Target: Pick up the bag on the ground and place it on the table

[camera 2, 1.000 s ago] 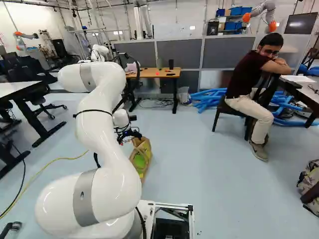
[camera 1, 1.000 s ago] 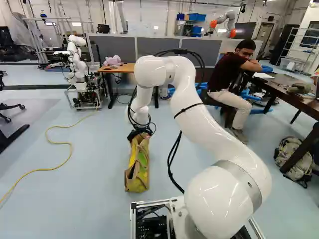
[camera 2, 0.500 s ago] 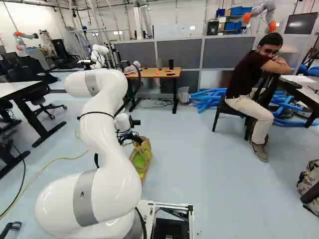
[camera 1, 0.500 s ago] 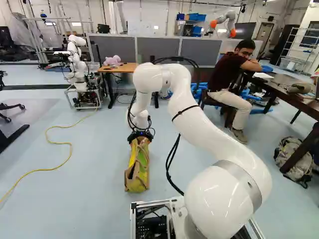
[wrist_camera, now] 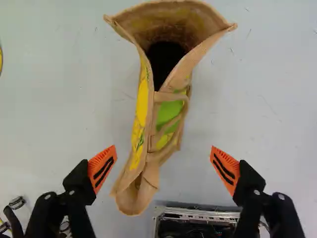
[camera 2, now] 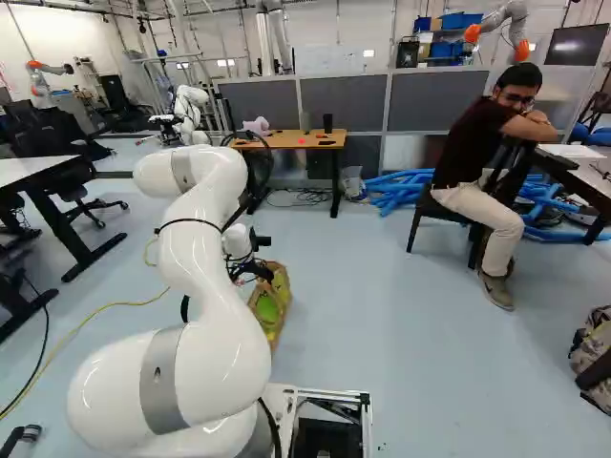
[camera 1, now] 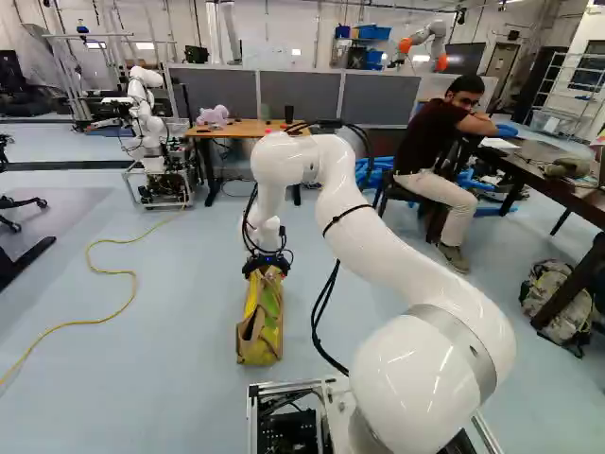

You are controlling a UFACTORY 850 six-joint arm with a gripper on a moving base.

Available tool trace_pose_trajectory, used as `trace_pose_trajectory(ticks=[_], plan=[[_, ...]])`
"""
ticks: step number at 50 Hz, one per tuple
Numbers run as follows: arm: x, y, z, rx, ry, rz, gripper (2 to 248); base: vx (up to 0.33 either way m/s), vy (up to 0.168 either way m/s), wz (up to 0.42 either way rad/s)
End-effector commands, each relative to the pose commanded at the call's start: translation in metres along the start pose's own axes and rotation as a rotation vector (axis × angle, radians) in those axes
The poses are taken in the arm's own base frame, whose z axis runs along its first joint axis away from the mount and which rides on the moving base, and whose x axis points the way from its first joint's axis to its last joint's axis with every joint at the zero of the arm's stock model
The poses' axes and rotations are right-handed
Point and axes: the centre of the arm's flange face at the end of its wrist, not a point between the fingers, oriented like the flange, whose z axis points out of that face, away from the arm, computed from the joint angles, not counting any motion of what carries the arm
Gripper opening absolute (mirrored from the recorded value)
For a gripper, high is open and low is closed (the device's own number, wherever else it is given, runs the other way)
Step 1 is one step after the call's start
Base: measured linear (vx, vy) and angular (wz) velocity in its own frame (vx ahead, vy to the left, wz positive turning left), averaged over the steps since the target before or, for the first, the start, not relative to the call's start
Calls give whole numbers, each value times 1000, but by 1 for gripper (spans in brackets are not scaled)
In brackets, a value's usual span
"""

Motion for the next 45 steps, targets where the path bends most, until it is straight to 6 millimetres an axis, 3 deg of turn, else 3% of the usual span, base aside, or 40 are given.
trace_pose_trajectory(ticks=[45], plan=[[-5,2,68,-9,-25,0,247,0,0,0]])
